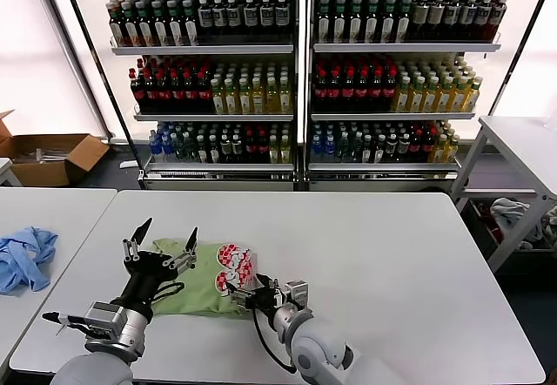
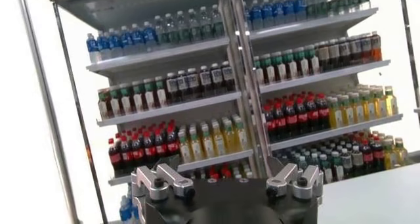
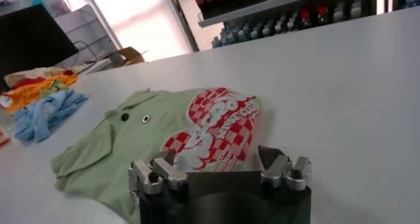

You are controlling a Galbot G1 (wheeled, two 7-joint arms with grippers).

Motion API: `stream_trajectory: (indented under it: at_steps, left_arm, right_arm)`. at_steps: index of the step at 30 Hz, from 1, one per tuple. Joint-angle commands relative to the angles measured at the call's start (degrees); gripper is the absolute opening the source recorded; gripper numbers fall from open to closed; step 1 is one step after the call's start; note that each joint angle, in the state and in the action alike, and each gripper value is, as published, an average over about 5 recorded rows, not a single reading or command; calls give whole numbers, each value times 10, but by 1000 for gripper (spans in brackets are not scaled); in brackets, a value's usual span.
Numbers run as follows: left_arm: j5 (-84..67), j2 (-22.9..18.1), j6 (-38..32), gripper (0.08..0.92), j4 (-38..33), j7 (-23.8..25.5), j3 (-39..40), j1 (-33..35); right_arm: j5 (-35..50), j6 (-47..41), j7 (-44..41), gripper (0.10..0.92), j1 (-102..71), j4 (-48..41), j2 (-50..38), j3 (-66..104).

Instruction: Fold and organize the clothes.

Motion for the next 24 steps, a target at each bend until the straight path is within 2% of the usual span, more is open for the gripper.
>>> stream_trajectory:
  at_steps: [1, 4, 24]
  left_arm:
    - [-8, -2, -3, 823, 1, 6, -13, 11]
    - [-11, -1, -2, 823, 0, 6, -13, 10]
    - [-20, 0, 9, 823, -1, 5, -11, 11]
  right_arm:
    - [0, -7, 4, 798, 16, -23, 19, -28]
    - [-5, 1, 6, 733, 13, -22, 22, -26]
    - [-33, 27, 8, 163, -2, 23, -20, 5]
